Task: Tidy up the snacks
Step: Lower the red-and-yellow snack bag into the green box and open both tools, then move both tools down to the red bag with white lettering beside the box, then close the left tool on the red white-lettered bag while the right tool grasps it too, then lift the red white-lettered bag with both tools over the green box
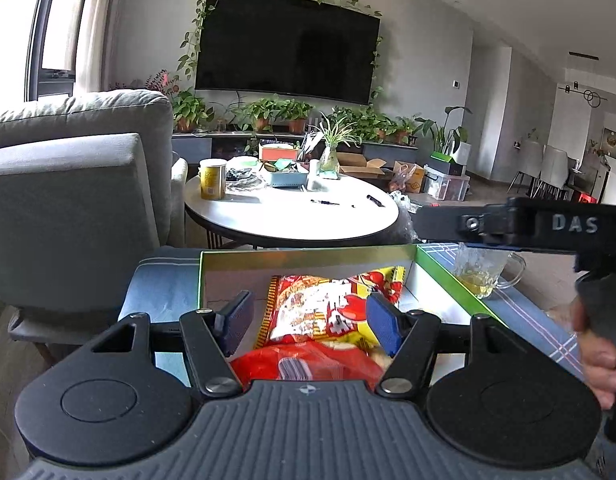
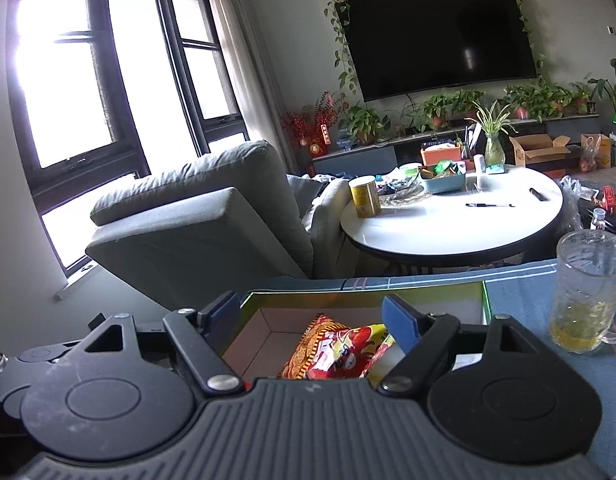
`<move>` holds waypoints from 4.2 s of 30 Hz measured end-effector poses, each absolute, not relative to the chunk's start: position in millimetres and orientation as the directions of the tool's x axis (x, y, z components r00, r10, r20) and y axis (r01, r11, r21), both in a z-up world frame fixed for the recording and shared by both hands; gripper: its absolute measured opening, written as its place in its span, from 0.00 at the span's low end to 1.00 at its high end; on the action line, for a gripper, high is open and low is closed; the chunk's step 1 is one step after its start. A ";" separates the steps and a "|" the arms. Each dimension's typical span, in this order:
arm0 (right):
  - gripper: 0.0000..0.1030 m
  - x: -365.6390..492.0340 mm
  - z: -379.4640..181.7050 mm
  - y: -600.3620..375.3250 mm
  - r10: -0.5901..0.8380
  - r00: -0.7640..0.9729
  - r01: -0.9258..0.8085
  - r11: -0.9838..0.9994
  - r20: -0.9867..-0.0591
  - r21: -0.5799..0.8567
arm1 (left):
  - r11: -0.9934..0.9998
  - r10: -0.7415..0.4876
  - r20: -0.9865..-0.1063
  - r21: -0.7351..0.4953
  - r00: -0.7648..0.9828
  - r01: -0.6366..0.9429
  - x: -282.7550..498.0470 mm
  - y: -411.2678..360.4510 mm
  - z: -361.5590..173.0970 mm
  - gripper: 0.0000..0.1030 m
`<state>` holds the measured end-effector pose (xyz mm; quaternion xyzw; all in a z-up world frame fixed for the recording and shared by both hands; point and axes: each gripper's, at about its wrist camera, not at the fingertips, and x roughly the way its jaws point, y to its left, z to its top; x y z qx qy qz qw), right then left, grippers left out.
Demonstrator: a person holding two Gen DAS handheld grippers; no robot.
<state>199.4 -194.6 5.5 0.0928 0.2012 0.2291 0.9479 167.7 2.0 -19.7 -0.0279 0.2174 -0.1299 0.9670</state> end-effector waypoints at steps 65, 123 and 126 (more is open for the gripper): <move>0.67 152.8 -64.9 -178.5 0.460 0.562 -0.325 0.887 -0.688 0.328 | 0.908 -0.416 -0.594 -0.232 0.688 0.349 118.2 5.1 -79.7 0.56; 0.65 167.9 10.2 -172.1 0.554 0.700 -0.448 0.832 -0.450 0.327 | 0.916 -0.400 -0.384 -0.128 0.832 0.381 130.5 -10.7 1.2 0.58; 0.65 178.9 10.3 -170.3 0.564 0.706 -0.455 0.825 -0.429 0.336 | 0.922 -0.387 -0.381 -0.137 0.839 0.363 145.2 -7.8 1.8 0.58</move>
